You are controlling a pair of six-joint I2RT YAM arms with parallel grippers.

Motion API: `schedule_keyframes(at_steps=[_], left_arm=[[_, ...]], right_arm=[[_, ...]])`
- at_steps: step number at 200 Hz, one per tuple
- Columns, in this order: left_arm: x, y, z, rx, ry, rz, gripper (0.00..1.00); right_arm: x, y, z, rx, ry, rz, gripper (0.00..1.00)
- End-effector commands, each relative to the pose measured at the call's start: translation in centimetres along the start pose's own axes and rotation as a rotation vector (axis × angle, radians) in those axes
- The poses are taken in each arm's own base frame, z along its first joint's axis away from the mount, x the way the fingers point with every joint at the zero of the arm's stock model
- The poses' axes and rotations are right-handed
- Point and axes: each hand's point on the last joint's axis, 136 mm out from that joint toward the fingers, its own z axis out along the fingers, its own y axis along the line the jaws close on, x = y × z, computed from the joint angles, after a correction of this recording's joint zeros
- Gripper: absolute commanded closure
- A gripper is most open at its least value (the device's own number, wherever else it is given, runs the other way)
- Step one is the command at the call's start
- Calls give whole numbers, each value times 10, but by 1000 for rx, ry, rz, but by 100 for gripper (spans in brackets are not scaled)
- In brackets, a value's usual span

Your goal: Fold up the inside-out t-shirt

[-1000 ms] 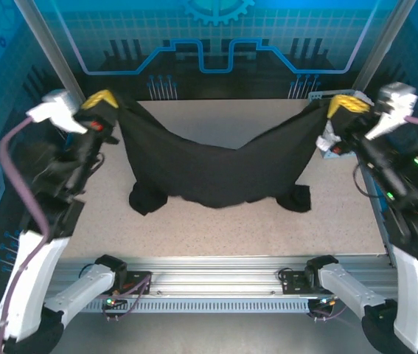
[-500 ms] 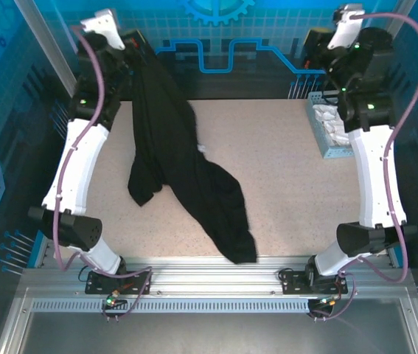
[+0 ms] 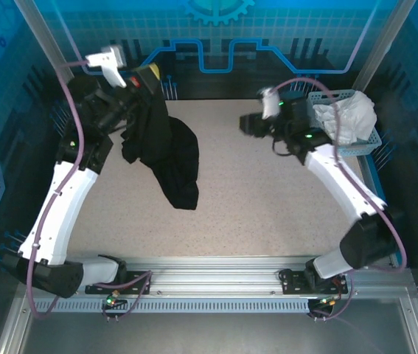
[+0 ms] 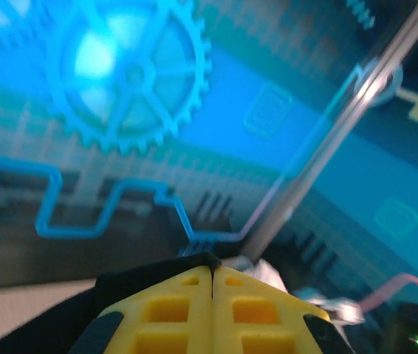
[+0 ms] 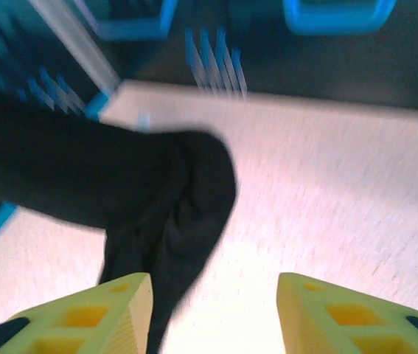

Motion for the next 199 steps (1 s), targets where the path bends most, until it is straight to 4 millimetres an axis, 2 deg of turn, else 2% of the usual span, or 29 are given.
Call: schedule_keyframes(at_steps=[1,21,34,46,62,79,96,109,133,147,160,199], left_arm=[[10,-28,-38,103,-2,-57,100],[34,-7,-55,22,15,-63,100],[54,6,-68,-34,53,-61,100],[74,23,-81,-106,86,-63,100],[97,46,-105,-222,116,-36,100],[115,76,-138,-387,126,-10,100],[141,108,-181,-563,116,-49,100],[184,128,-201,-608,145,-159,100],[291,146,-202,-579,393,-419,100],[324,150,-204,-580,481,-499,100],[333,152,-205,-570,481,-524,100],[333,156,-206,-581,473,-485,100]], right_arm=[[44,24,39,-65,132,33,46],[90,40,81,-115,260,57,43],[105,56,100,-188,292,65,37],[111,70,110,-243,308,69,31],[115,79,119,-259,321,44,29],[113,79,123,-248,327,32,29],[107,71,123,-200,324,28,30],[106,64,122,-152,321,16,30],[114,68,134,-151,348,14,30],[124,79,146,-163,377,8,30],[132,89,158,-173,400,2,29],[146,102,204,-142,453,-10,28]])
